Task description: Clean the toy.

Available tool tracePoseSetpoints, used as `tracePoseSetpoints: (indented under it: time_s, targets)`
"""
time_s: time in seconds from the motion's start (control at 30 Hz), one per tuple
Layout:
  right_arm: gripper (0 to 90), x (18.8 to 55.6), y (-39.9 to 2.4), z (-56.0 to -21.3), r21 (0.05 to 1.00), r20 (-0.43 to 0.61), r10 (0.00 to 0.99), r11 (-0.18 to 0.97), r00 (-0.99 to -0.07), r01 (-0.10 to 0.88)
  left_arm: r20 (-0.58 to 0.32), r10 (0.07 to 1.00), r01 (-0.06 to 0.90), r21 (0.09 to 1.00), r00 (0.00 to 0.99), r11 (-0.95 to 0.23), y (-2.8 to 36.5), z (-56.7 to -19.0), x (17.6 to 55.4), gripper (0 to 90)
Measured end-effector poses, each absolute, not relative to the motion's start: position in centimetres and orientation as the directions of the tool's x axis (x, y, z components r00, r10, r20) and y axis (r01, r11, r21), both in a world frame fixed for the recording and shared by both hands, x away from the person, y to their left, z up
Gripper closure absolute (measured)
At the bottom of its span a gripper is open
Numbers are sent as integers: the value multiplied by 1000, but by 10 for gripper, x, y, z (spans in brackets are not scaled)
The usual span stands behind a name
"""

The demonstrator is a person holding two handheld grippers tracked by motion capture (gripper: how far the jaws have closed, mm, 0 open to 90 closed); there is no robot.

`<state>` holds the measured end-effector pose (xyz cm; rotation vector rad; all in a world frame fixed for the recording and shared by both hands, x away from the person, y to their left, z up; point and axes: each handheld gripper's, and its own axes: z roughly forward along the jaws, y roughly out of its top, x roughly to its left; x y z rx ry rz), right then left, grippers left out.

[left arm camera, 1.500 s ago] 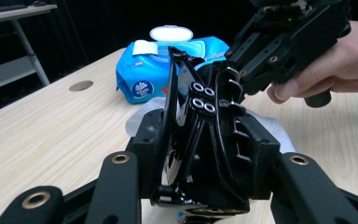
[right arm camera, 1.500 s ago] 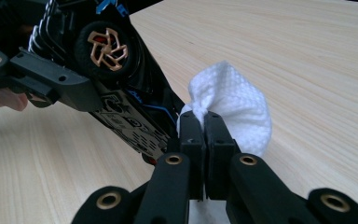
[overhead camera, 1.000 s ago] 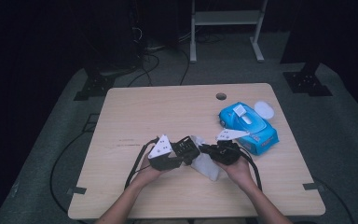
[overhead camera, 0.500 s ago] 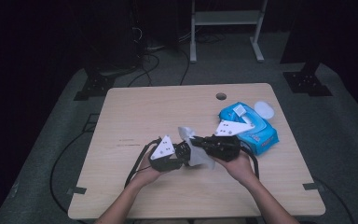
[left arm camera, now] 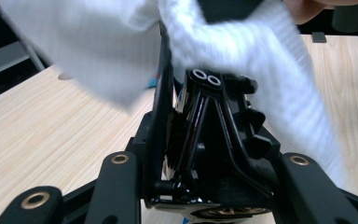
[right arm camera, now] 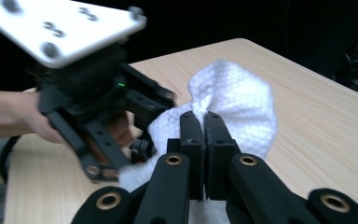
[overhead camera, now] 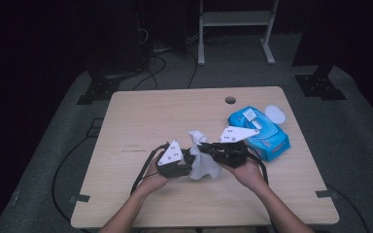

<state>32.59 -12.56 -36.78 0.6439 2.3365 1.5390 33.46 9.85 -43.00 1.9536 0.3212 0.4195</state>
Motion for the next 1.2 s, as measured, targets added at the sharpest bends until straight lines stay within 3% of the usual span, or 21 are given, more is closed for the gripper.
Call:
tracePoseSetpoints:
  time_s: [0.4, 0.73, 0.97, 1.2]
  targets:
    - [879, 323, -102, -366, 891, 0, 431, 410, -902, 196, 151, 409, 37, 908, 900, -416, 93, -427, 337, 573]
    - [879, 322, -106, -360, 885, -31, 483, 419, -875, 201, 132, 421, 55, 913, 898, -404, 91, -425, 339, 573]
    - [879, 320, -94, -366, 878, -12, 432, 437, -902, 197, 144, 414, 46, 908, 899, -416, 87, -424, 338, 574]
    - [879, 325, -112, -361, 894, -15, 490, 398, -872, 208, 144, 424, 50, 909, 894, -414, 95, -424, 339, 573]
